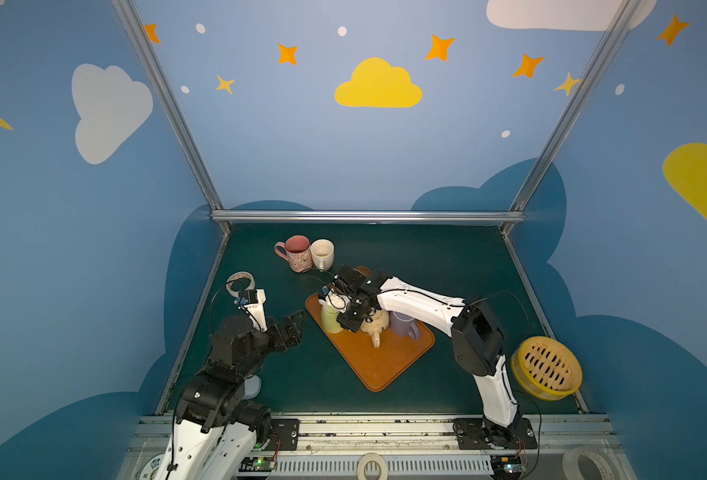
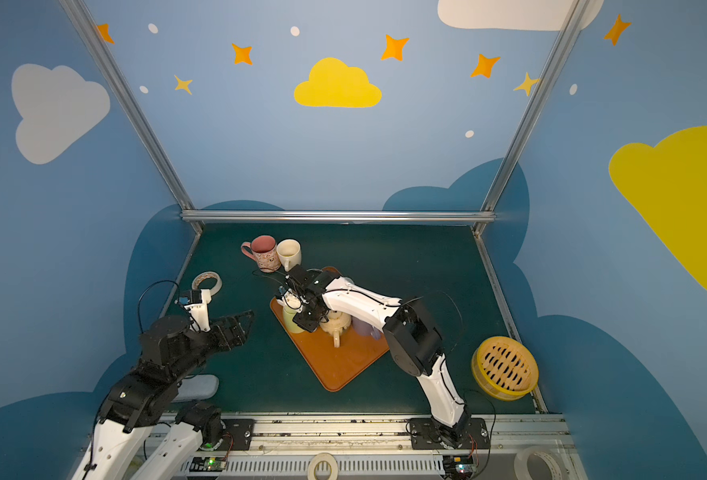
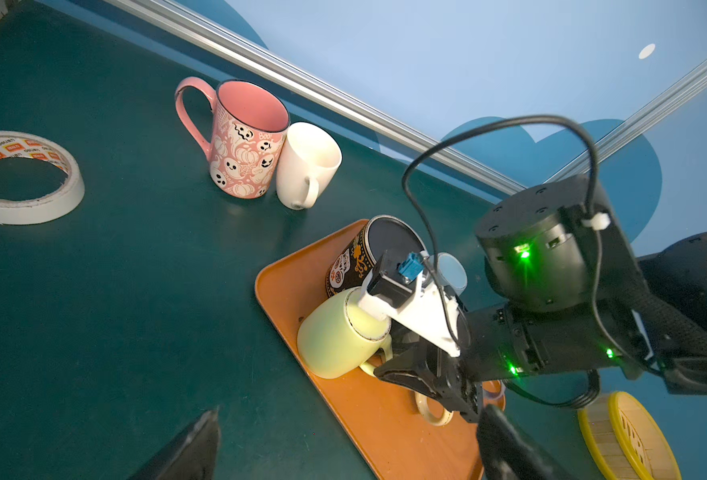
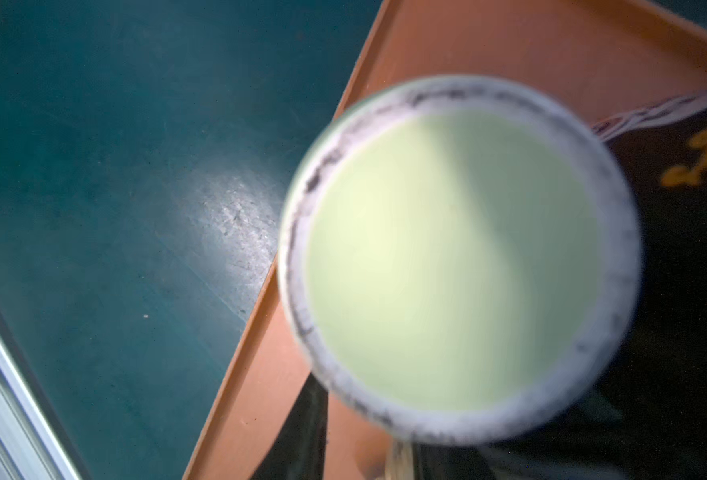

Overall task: Turn the mug right side up
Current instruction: 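Lower the right gripper onto the upside-down light green mug while the left arm withdraws, then close the right gripper on the light green mug's base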

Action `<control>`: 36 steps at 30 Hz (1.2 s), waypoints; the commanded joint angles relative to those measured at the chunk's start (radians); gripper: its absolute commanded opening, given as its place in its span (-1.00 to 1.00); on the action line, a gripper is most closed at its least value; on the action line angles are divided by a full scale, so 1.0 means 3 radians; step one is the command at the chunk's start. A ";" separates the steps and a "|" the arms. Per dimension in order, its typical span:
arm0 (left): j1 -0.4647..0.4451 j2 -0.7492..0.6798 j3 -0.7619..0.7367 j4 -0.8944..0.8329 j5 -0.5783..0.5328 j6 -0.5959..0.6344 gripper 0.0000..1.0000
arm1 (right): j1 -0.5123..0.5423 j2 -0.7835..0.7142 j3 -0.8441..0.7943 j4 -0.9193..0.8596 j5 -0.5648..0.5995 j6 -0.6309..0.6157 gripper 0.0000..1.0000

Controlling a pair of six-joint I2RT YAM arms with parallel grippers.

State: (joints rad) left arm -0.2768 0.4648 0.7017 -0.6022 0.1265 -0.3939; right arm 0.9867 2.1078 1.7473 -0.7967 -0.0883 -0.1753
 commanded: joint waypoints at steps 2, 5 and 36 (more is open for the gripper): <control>0.0012 -0.0033 -0.0013 0.0025 0.0008 0.0024 0.92 | 0.0030 0.0073 0.0100 -0.0016 0.0107 0.0095 -0.50; 0.0012 -0.0041 -0.0013 0.0023 0.0003 0.0024 0.92 | 0.0035 0.0104 0.0131 -0.0010 0.0150 0.0134 -0.53; 0.0038 -0.0082 -0.0015 0.0023 0.0018 0.0030 0.93 | 0.0040 0.0307 0.0439 -0.0228 0.0284 0.0201 -0.70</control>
State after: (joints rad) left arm -0.2718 0.4477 0.7017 -0.6022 0.1265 -0.3939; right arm 0.9920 2.1845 1.8496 -0.8368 -0.0143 -0.1120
